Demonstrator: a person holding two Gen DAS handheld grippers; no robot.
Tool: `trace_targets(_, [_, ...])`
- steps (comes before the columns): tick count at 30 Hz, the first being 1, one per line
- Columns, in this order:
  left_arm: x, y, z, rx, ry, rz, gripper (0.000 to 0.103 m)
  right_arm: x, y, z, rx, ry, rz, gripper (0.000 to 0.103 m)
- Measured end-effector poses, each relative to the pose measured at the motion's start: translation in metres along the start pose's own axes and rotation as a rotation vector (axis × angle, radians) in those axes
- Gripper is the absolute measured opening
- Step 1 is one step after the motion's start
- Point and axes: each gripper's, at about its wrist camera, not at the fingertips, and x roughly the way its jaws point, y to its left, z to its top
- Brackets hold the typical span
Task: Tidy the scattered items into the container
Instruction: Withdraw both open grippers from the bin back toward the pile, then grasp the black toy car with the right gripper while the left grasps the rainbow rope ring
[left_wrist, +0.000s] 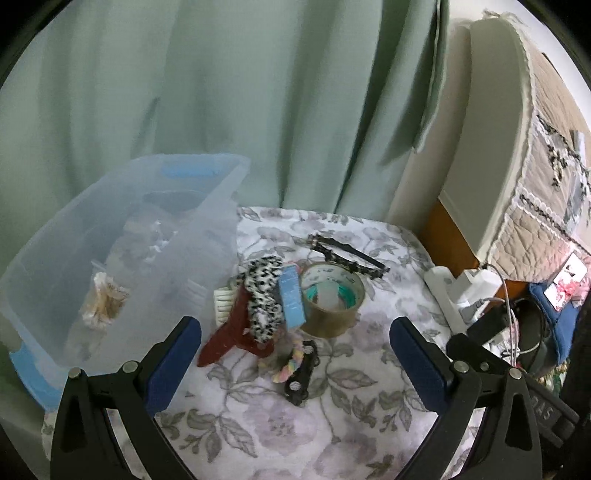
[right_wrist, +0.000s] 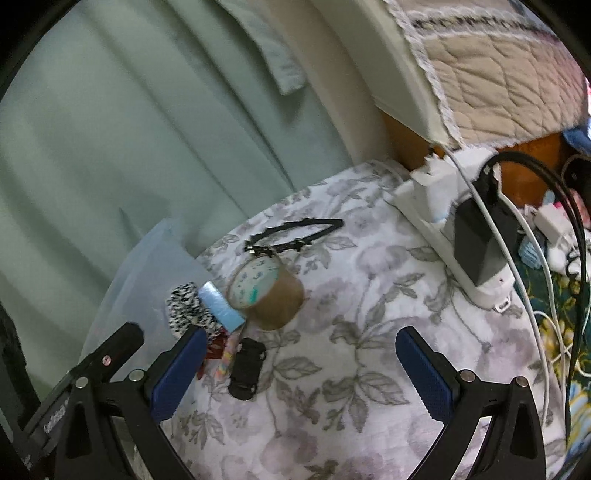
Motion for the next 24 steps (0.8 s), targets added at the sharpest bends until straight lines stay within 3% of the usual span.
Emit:
trace_targets(5, [0.023, -0.005, -0.011, 0.026, 0.071, -0.049, 0.095, 0.014, -0.010, -0.001, 0.042, 0.020, -0.026, 0.101])
trace_targets(13, [0.062, 0.002, -0.030, 0.020, 0.186, -0.078, 0.074, 0.040, -0.008, -0.003, 0.011, 0.066, -0.006, 0.100])
trace_targets(19, [0.082, 0.012, -0.041, -0.015, 0.245, -0.112, 0.062, 0.069, -0.003, -0.006, -0.017, 0.121, 0.006, 0.100])
trace_targets(24, [0.095, 0.020, -0.046, -0.041, 0.277, -0.119, 0.057, 0.089, 0.002, -0.008, -0.030, 0.157, 0.018, 0.098])
